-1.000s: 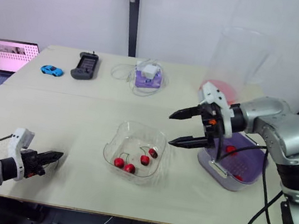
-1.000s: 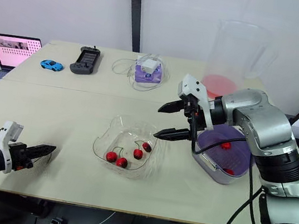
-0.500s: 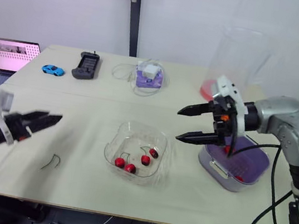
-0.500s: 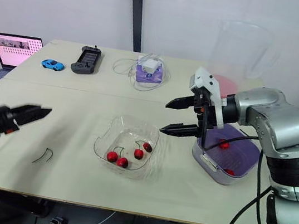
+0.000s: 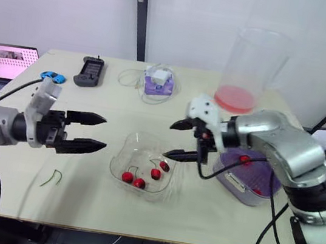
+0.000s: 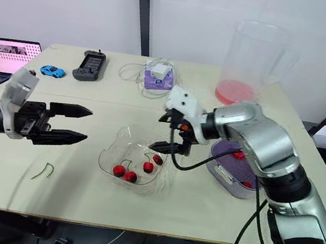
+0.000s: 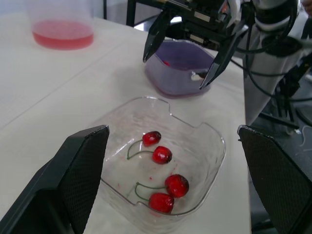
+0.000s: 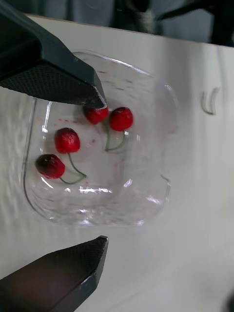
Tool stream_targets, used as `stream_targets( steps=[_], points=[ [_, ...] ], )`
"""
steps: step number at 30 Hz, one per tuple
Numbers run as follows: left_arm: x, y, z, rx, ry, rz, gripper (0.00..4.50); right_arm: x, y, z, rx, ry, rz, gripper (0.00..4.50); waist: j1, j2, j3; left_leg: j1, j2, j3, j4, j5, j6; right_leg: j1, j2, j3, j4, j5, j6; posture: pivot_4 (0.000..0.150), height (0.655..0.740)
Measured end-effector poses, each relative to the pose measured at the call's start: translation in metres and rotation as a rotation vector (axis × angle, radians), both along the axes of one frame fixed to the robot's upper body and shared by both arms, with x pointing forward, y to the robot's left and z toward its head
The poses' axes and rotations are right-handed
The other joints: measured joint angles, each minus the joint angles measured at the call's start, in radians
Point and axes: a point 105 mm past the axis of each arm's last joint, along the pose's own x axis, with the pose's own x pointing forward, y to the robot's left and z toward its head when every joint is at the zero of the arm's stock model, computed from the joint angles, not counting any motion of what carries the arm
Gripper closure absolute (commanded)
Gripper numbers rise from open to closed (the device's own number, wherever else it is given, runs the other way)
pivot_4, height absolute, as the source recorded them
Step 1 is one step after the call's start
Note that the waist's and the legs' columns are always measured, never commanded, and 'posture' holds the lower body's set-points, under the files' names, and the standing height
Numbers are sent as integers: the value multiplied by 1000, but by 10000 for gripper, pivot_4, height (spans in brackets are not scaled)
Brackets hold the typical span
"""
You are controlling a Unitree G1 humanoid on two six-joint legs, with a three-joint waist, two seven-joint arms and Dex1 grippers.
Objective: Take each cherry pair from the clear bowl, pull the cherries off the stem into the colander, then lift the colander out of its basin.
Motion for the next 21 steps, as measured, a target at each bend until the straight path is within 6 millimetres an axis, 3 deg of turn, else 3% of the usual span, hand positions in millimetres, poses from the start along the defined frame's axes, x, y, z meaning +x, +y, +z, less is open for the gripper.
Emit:
stream_targets(
  steps=[2, 7, 12, 17, 21],
  points=[
    [0, 0, -2, 6, -1, 4, 543, 4, 5, -4, -59, -6, -2, 0, 0, 0, 0, 0, 0, 0, 0, 0, 0, 0, 0, 0, 0, 0, 0, 1500, 7332],
    [-1, 1, -16, 4, 39, 12, 543, 20, 15, -39, -239, 33, -47, 0, -6, 0, 0, 0, 0, 0, 0, 0, 0, 0, 0, 0, 1, 0, 0, 1500, 7332],
    [-2, 0, -21, 14, 45, 24, 543, 26, 24, -50, -322, 56, -96, 0, -10, 0, 0, -1, 0, -1, 0, 0, 0, -1, 0, 0, 1, 0, 0, 1500, 7332],
    [-3, 0, -22, 10, 51, 41, 543, 11, 42, -61, -322, 154, -73, 0, -12, 0, 0, -1, 0, -1, 0, 0, 0, -1, 0, 0, 1, 0, 0, 1500, 7332],
    [-4, 4, -25, 6, 60, 64, 543, 10, 43, -62, -326, 164, -86, 0, -10, 0, 0, -1, 0, -1, 0, 0, 0, -1, 0, -1, 1, 0, 0, 1500, 7332]
  ],
)
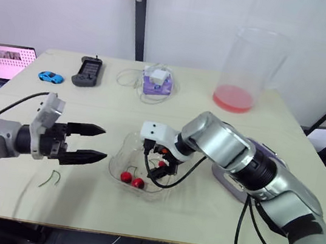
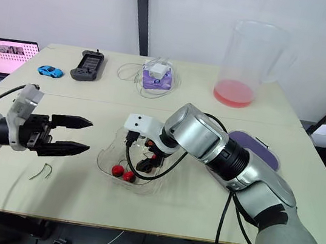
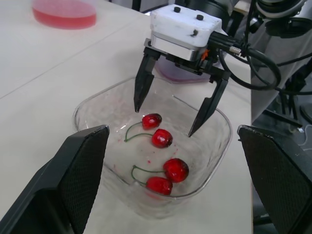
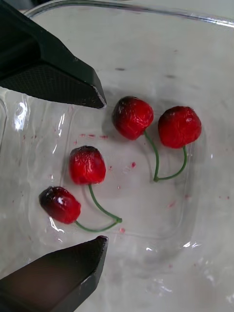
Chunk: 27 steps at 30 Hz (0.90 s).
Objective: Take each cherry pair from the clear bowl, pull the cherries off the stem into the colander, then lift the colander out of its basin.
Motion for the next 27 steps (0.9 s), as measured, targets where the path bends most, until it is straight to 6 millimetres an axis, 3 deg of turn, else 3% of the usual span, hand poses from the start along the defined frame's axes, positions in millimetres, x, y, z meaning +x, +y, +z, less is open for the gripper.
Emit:
stream_targets(
  steps=[6, 11, 14, 16, 27],
  points=[
    [1, 0, 0, 2, -5, 9, 543, -12, 15, -1, 26, 32, 38, 0, -2, 0, 0, 0, 0, 0, 0, 0, 0, 0, 0, 0, 0, 0, 0, 1500, 7332],
    [1, 0, 1, 3, -11, 9, 543, -18, 29, -17, 46, 78, 45, 0, -1, 0, 0, 0, 0, 0, 0, 0, 0, 0, 0, 0, 0, 0, 0, 1500, 7332],
    [2, -1, 1, 4, -14, 4, 0, -14, 31, -22, 52, 80, 32, 8572, -1, 0, 0, 0, 0, 0, 0, 0, 0, 0, 0, 0, 0, 0, 0, 1500, 7332],
    [3, 0, 2, 6, -17, 8, 0, -11, 29, -29, 44, 84, 20, 16802, -2, 0, 0, 0, 0, 0, 0, 0, 0, 0, 0, 0, 0, 0, 0, 1500, 7332],
    [4, 0, 0, 30, -19, 2, 0, -11, 30, -42, 2, 95, 60, 16802, -2, 0, 0, 0, 0, 0, 0, 0, 0, 0, 0, 0, 0, 0, 0, 1500, 7332]
  ],
)
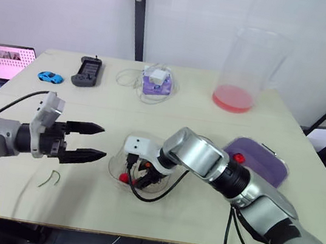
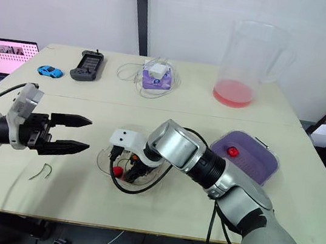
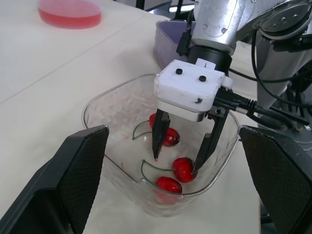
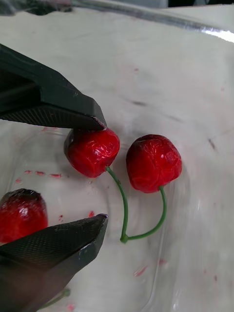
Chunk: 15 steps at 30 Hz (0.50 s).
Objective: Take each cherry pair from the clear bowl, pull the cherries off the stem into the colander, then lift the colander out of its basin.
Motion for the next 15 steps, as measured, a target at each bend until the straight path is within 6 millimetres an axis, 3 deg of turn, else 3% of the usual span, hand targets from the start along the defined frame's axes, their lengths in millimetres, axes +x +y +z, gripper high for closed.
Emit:
stream_targets(
  steps=[11, 15],
  points=[
    [0, -3, -4, 5, 17, -6, 0, 5, -2, -3, -13, -4, -13, 16802, 0, 0, 0, 0, 0, 0, 0, 0, 0, 0, 0, 0, 0, 0, 0, 1500, 7332],
    [1, -3, -4, 5, 15, 1, 0, 6, -1, -5, -13, 1, -17, 33215, 0, 0, 0, 0, 0, 0, 0, 0, 0, 0, 0, 0, 0, 0, 0, 1500, 7332]
  ],
)
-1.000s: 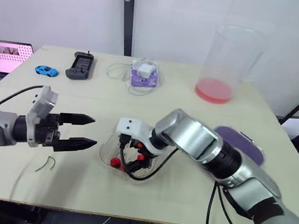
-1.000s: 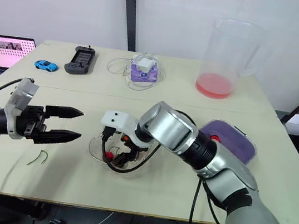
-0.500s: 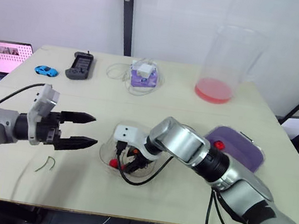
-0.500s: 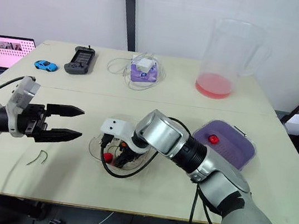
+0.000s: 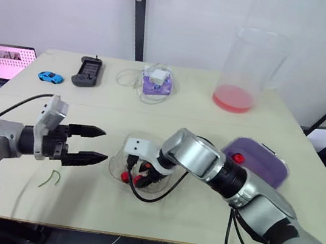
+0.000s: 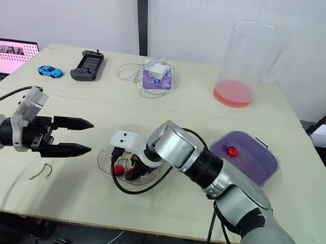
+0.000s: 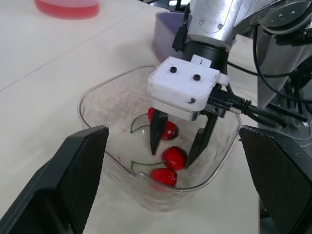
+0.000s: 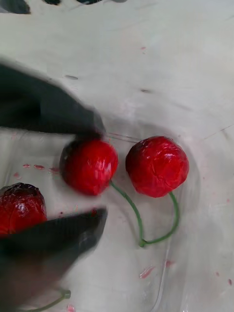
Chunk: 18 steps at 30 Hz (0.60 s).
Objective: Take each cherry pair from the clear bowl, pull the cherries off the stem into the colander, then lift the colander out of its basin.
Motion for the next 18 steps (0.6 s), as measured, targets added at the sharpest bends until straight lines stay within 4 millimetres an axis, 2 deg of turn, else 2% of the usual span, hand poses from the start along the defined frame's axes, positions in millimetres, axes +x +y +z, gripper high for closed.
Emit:
stream_targets(
  steps=[11, 14, 18],
  points=[
    [2, -2, 4, 2, -16, 1, 0, 2, -1, 5, 18, -10, -11, 33215, 0, 0, 0, 0, 0, 0, 0, 0, 0, 0, 0, 0, 0, 0, 0, 1500, 7332],
    [5, -2, 5, -15, -22, 4, 0, 4, -5, 16, 45, -46, -11, 33215, 2, 0, 0, 0, 0, 0, 0, 0, 0, 0, 0, 0, 0, 0, 0, 1500, 7332],
    [12, -2, 10, -53, -37, 22, 0, 2, -11, 43, 115, -142, 33, 33215, 1, 0, 0, 0, 0, 0, 0, 0, 0, 0, 0, 0, 0, 0, 0, 1500, 7332]
  ],
)
